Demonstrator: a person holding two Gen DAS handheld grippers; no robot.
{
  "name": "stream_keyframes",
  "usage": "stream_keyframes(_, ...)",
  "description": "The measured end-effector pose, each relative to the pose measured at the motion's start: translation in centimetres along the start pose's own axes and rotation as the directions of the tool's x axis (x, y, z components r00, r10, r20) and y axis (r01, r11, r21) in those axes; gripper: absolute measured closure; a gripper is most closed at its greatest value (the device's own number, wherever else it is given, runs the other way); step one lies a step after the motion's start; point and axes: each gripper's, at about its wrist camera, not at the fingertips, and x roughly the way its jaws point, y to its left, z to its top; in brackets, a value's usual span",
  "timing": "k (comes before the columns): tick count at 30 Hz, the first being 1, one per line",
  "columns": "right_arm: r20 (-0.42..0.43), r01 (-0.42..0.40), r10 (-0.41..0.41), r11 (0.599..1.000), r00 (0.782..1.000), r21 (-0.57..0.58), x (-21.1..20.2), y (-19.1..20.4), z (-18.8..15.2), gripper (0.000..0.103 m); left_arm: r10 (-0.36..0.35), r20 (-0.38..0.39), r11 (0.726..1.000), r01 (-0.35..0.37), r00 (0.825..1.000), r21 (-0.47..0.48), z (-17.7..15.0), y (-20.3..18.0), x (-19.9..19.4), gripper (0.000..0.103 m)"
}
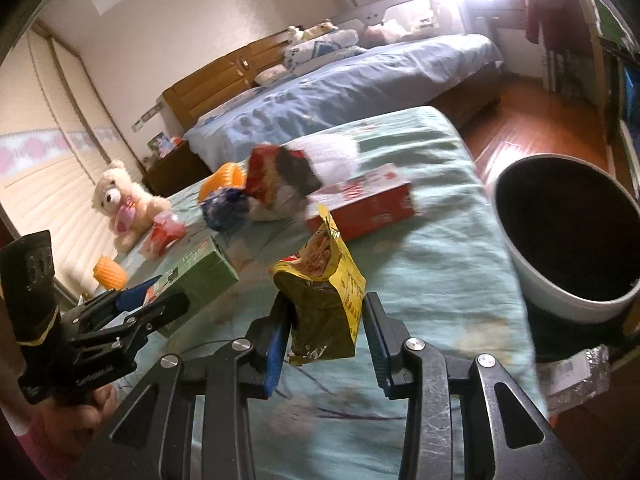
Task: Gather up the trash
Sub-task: 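Grasp the yellow chip bag with the right tool while the left grasps the green milk carton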
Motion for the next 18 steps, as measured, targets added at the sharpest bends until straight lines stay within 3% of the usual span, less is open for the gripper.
stream_keyframes(18,0.072,0.095,-0.105,0.987,0.992,0.134,-4.2,-8.4,0.5,0.066,-0.076,-0.023,0.995,0.078,0.997,0.068,2.2,-7.0,3.3,0.051)
